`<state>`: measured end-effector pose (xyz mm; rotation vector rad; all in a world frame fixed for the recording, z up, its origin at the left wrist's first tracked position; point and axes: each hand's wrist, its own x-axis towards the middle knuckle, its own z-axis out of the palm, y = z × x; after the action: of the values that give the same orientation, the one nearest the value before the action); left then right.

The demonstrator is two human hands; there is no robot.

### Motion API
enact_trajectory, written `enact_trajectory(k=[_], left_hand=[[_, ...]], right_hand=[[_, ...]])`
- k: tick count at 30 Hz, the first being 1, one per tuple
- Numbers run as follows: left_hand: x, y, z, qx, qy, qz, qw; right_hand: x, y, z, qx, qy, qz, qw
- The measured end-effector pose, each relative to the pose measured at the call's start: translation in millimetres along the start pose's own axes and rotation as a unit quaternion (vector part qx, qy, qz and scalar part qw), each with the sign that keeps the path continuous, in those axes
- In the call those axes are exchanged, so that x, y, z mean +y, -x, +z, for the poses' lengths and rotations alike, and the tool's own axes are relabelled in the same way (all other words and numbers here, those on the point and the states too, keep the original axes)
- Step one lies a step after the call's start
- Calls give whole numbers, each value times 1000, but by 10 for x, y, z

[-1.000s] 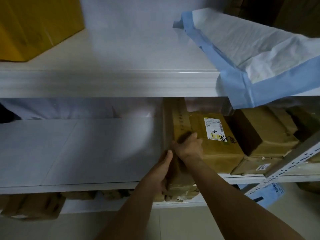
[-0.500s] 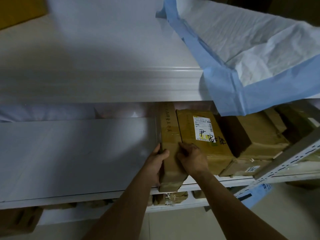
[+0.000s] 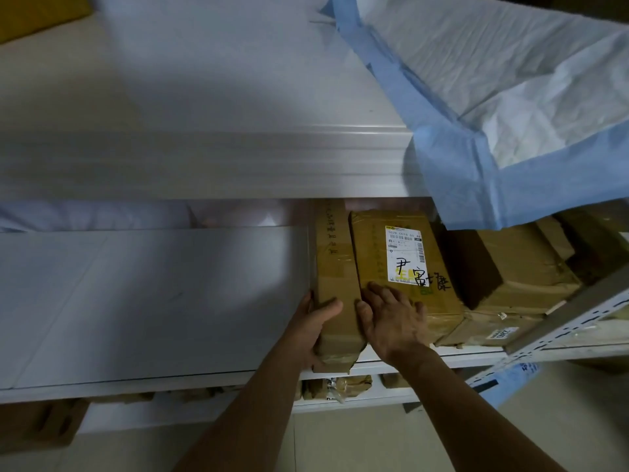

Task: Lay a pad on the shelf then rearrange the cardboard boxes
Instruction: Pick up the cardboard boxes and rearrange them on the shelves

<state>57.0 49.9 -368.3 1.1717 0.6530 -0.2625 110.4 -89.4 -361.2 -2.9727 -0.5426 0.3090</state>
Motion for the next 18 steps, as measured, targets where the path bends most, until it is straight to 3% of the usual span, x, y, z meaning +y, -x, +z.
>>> enact_trajectory(k=[5,18], left_hand=[[78,-78,-7,64,46,-27,997],[17,-56,88,49,19,-29,998]], right_hand=[[89,74,37,-4,4,-1,1000],[8,42,66,29,-21,22,999]])
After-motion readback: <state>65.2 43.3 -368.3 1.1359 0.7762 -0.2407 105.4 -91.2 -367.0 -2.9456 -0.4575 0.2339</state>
